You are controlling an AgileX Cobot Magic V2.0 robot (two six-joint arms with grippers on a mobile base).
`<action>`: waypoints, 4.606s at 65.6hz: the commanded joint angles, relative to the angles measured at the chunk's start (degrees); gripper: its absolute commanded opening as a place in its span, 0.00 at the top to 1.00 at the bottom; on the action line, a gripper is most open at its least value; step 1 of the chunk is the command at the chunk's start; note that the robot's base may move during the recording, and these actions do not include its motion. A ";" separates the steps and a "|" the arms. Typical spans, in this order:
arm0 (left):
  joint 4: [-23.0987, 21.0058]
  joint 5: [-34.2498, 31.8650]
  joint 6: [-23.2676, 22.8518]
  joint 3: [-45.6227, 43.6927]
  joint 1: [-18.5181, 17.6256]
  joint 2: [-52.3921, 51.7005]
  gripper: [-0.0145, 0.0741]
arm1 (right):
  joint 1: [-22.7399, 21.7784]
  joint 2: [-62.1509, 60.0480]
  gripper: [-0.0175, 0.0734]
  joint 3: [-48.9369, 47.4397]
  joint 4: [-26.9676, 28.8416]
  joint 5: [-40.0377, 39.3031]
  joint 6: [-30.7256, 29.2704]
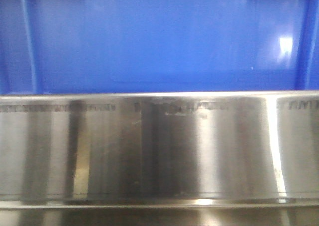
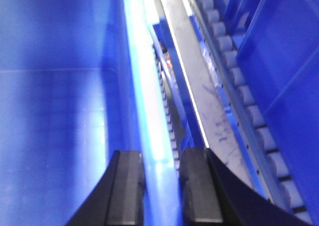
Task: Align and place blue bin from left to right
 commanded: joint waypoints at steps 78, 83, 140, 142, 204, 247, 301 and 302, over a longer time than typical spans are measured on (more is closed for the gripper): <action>-0.20 2.91 -0.35 -6.74 -1.19 0.04 0.73 | 0.80 -1.99 0.77 -8.11 1.89 -1.17 -4.51; 0.55 2.60 -0.35 -6.74 -1.19 -0.17 0.95 | 0.80 -1.99 0.89 -8.11 1.89 -1.17 -4.51; -0.07 -7.43 -0.65 8.11 -9.10 -21.53 0.96 | 8.35 -22.13 0.89 6.28 2.67 -9.79 -7.54; -0.07 -9.70 -0.65 10.60 -9.42 -22.71 0.96 | 8.82 -23.53 0.89 8.17 2.67 -11.29 -7.54; 2.20 -56.82 -0.49 49.31 -9.45 -51.95 0.96 | 12.91 -48.74 0.89 32.06 2.67 -32.88 -17.52; 2.20 -56.82 -0.49 49.31 -9.45 -51.95 0.96 | 12.91 -48.74 0.89 32.06 2.67 -32.88 -17.52; 2.20 -56.82 -0.49 49.31 -9.45 -51.95 0.96 | 12.91 -48.74 0.89 32.06 2.67 -32.88 -17.52; 2.20 -56.82 -0.49 49.31 -9.45 -51.95 0.96 | 12.91 -48.74 0.89 32.06 2.67 -32.88 -17.52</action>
